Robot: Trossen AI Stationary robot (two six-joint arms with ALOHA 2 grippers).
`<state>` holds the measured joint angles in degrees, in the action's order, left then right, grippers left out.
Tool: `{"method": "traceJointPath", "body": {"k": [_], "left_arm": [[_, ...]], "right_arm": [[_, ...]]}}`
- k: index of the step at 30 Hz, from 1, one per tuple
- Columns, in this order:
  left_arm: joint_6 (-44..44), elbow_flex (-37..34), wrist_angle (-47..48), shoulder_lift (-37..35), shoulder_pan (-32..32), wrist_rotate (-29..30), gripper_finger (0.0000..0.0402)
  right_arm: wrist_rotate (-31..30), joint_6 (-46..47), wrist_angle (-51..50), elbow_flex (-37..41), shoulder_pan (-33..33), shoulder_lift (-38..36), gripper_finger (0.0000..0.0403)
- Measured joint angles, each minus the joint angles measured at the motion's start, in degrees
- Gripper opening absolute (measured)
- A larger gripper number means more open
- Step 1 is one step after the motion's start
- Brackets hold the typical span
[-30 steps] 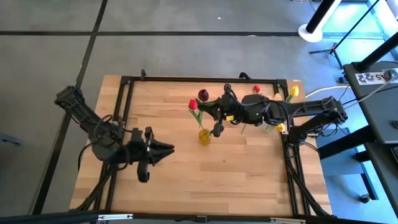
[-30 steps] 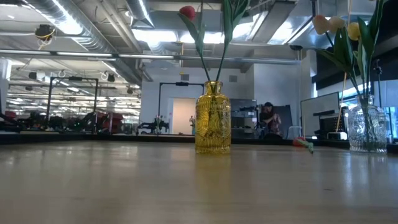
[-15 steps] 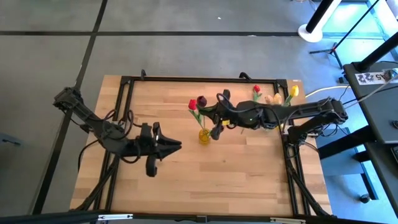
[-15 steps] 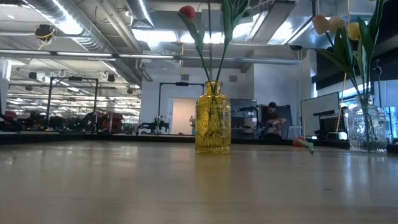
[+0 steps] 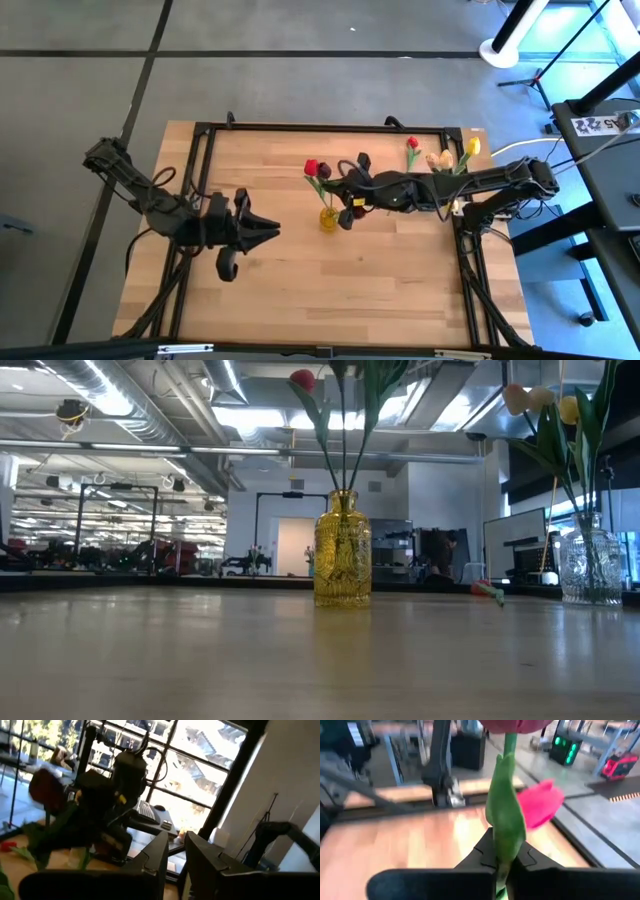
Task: Sort flowers into vase by color
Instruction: Put the dark red tulip into the yellow transparent vase, then put the red tulip into the yellow transparent vase
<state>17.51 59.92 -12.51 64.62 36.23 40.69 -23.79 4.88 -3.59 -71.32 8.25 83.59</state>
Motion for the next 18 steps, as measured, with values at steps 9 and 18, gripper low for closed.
{"method": "traceJointPath", "body": {"k": [9,18], "left_arm": [[-5.6,0.0,1.5,-3.5,-0.1,0.8,0.0062],[-6.2,0.0,10.6,-10.7,-0.3,3.8,0.0062]], "right_arm": [[2.8,8.4,-23.1,-10.3,-0.4,0.0,0.0152],[3.2,20.0,-45.6,-32.5,-0.4,-0.1,0.0291]]}}
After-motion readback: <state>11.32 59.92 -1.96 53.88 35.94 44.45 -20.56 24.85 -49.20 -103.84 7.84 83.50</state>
